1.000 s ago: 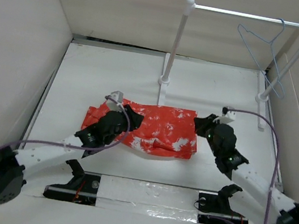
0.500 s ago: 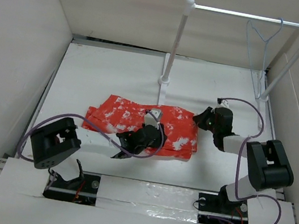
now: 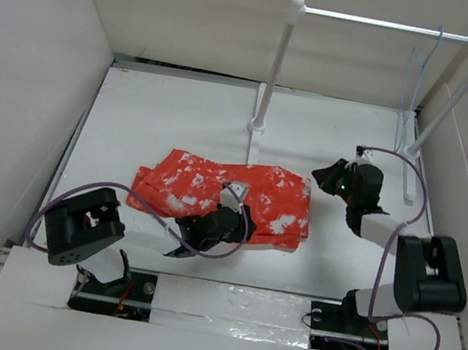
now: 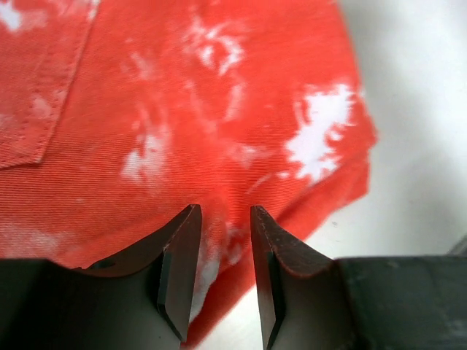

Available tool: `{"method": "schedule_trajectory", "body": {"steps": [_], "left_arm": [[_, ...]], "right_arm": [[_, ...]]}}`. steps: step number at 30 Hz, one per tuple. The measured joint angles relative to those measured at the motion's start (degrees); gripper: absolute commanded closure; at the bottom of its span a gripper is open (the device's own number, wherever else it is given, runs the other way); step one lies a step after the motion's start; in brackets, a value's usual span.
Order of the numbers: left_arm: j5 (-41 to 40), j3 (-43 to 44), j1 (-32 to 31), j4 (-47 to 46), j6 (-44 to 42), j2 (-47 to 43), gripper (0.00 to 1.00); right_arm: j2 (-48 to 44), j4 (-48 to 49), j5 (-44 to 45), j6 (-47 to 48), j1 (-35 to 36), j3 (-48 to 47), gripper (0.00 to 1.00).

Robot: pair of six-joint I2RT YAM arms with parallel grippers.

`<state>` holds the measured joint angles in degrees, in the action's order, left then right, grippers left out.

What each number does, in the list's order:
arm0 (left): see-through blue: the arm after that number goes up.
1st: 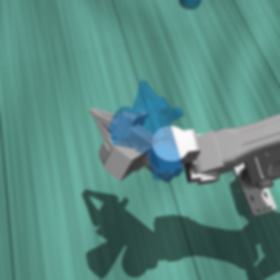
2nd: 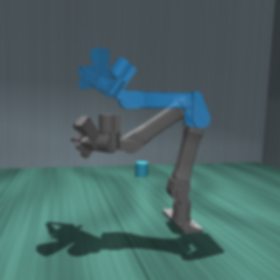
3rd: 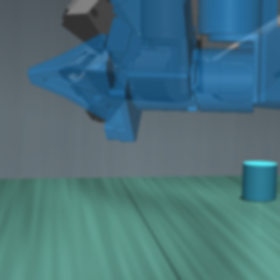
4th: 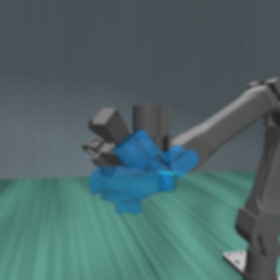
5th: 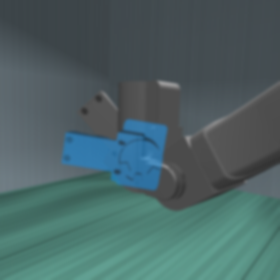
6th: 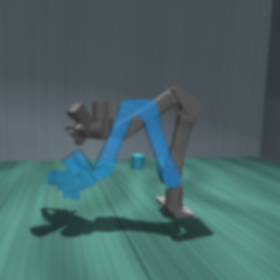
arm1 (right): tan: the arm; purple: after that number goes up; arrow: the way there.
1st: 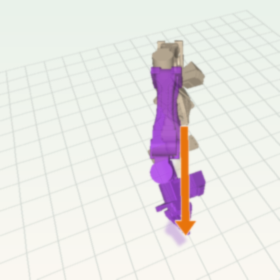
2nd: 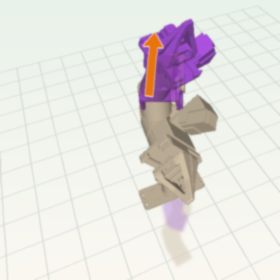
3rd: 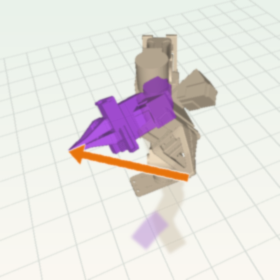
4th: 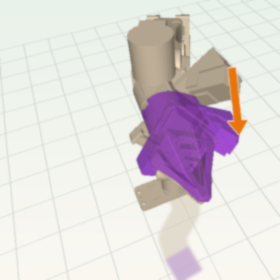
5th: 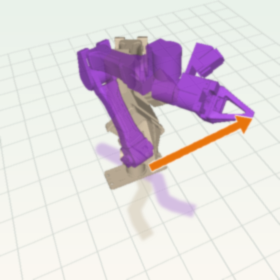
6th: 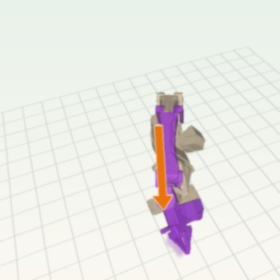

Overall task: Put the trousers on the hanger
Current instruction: Pick up the hanger from the clothesline.

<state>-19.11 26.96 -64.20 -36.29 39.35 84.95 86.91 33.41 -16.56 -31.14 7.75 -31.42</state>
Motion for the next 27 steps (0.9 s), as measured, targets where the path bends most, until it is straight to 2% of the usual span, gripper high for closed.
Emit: {"method": "schedule_trajectory", "body": {"steps": [3,8,10,11,14,16,19,20,24,27], "left_arm": [[-0.2,0.7,-1.0,1.5,-2.5,-4.8,0.73],[-0.4,5.1,-1.3,3.7,-7.6,-14.0,0.79],[-0.4,6.9,-1.3,3.8,-9.9,-17.5,0.79],[-0.4,7.6,-1.3,3.7,-11.0,-18.9,0.78],[-0.5,8.0,-1.3,2.6,-13.4,-21.9,0.78],[-0.5,7.2,-1.3,1.6,-14.3,-22.5,0.78],[-1.0,4.7,-1.3,1.5,-15.3,-22.7,0.77],[-1.1,4.1,-1.1,1.8,-15.3,-22.7,0.77],[-0.9,2.9,0.3,2.7,-15.5,-22.5,0.74],[0.3,2.9,2.1,2.7,-15.2,-22.4,0.73]], "right_arm": [[-12.5,-6.6,-1.8,3.1,-0.2,-2.4,1.0],[-29.7,-14.9,0.3,9.0,-1.7,-14.4,0.99],[-32.8,-16.4,2.4,10.7,-4.1,-19.3,0.88],[-33.4,-17.5,3.7,11.6,-5.6,-22.3,0.69],[-30.2,-22.0,8.3,13.9,-8.8,-33.7,0.37],[-26.3,-23.8,11.6,15.7,-9.8,-40.0,0.28],[-20.2,-27.9,15.1,18.2,-11.9,-46.7,0.07],[-17.6,-29.5,15.5,19.2,-12.9,-48.5,0.03],[-4.7,-39.4,13.1,22.5,-17.9,-60.2,0.03],[0.8,-43.2,13.3,24.0,-20.0,-61.7,0.07]]}}
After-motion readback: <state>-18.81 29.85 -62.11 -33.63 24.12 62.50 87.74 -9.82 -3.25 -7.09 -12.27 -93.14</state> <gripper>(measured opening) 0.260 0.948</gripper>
